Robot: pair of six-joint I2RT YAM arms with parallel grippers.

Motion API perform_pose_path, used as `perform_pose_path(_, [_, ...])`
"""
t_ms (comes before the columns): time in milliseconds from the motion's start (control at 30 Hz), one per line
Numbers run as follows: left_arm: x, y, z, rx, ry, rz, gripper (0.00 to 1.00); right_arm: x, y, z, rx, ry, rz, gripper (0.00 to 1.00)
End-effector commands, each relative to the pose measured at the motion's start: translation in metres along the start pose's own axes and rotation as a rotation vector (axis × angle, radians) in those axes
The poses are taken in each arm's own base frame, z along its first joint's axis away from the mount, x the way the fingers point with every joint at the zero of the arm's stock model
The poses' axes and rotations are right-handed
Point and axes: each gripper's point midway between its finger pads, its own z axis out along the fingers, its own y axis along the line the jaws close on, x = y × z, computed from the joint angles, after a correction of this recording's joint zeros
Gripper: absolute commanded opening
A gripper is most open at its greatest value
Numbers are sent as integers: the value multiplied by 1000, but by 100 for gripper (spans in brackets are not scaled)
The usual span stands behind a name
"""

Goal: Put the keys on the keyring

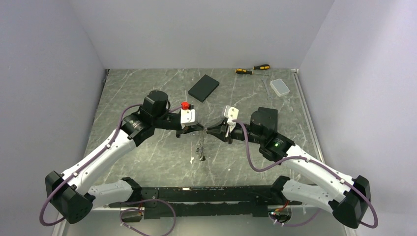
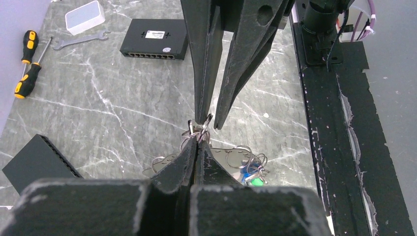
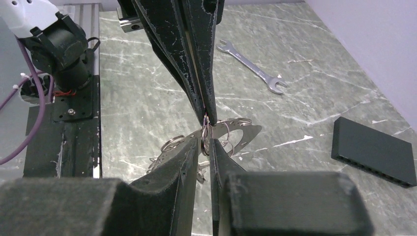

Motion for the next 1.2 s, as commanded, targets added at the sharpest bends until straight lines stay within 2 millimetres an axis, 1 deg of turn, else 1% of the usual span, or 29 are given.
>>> perform_pose_path(0, [-30, 7, -10, -41, -79, 79, 0, -1, 5, -4, -7, -5, 13, 18])
perform_pose_path(67, [-30, 6, -10, -40, -82, 79, 0, 0, 5, -4, -9, -4, 12, 16])
perform_pose_path(167, [-32, 6, -11, -41, -87, 82, 0, 0, 5, -3, -11, -4, 10, 6])
perform_pose_path(267, [-35, 6, -13, -47, -95, 84, 0, 2, 5, -2, -14, 2, 12, 0])
perform_pose_path(500, [-48, 11, -15, -79, -144, 80, 0, 6, 6, -1, -20, 8, 18, 0])
perform_pose_path(667, [-58, 27, -19, -173, -170, 43, 0, 7, 3, 0, -1, 1, 21, 0])
perform_pose_path(733, [-60, 36, -22, -225, -175, 25, 0, 2, 1, 2, 7, -23, 18, 0])
perform_pose_path(800, [-62, 42, -24, -265, -191, 0, 0, -1, -1, 6, 8, -28, 22, 0])
perform_pose_path(867, [-69, 50, -28, -312, -219, -13, 0, -1, -4, 11, 10, -29, 23, 0])
perform_pose_path(933, [-73, 56, -32, -351, -241, -44, 0, 0, -5, 14, 10, -33, 17, 0])
perform_pose_path(967, [-79, 60, -35, -374, -268, -47, 0, 1, -7, 15, 16, -34, 13, 0])
perform_pose_path(1033, [-81, 66, -38, -409, -280, -92, 0, 2, -11, 18, 34, -36, 4, 0])
perform_pose_path(1167, [-86, 72, -43, -444, -314, -142, 0, 0, -14, 26, 30, -43, -22, 0])
